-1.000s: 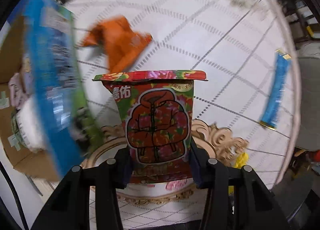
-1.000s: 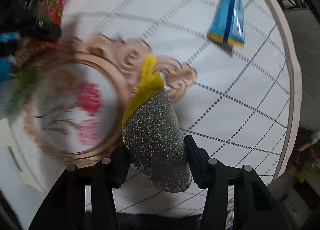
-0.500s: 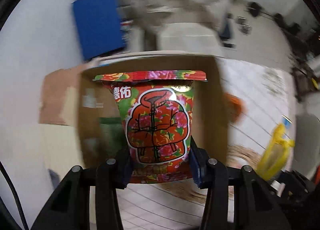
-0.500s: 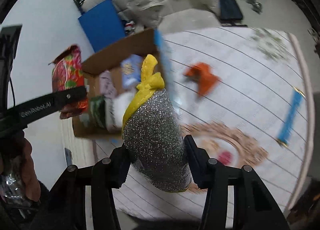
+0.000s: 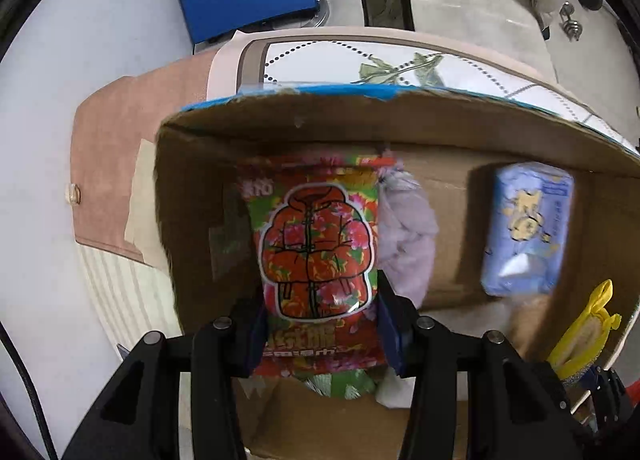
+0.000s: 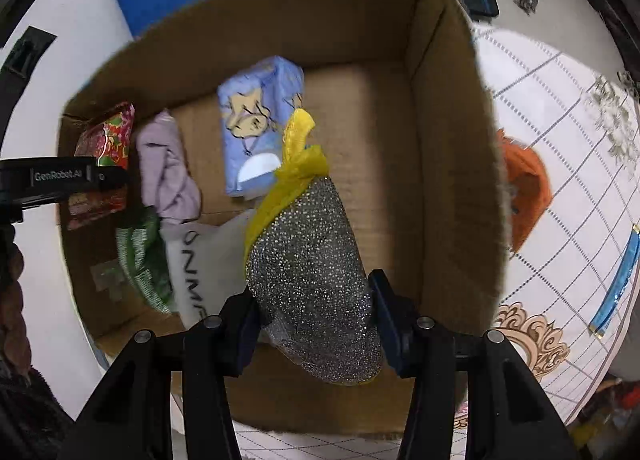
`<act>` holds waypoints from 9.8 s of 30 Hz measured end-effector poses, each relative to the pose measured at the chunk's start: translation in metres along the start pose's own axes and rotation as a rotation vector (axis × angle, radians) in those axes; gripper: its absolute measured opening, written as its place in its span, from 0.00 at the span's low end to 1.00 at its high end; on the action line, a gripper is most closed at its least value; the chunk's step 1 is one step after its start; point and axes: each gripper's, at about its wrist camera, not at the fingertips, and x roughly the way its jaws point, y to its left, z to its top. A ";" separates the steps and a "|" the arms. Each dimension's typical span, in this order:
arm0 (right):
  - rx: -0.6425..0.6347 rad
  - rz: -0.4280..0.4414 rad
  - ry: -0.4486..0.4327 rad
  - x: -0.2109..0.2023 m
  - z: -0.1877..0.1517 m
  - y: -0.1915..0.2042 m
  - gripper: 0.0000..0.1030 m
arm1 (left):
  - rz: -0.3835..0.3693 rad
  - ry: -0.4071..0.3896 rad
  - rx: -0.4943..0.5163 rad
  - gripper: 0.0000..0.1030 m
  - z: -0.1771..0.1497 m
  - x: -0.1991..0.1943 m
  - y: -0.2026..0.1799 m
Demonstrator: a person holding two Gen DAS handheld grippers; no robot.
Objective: Organize soft objects
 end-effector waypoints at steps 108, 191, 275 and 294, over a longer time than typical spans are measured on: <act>-0.081 0.189 -0.177 -0.127 -0.031 -0.104 0.16 | -0.190 -0.280 0.038 0.55 -0.065 -0.153 -0.129; -0.274 -0.055 -0.712 -0.325 -0.298 -0.020 1.00 | -0.104 -0.813 -0.124 0.98 -0.414 -0.292 -0.034; -0.240 -0.140 -0.757 -0.315 -0.292 -0.034 1.00 | -0.057 -0.847 -0.186 1.00 -0.412 -0.269 -0.026; -0.241 -0.139 -0.756 -0.314 -0.296 -0.035 1.00 | -0.049 -0.848 -0.189 1.00 -0.414 -0.266 -0.022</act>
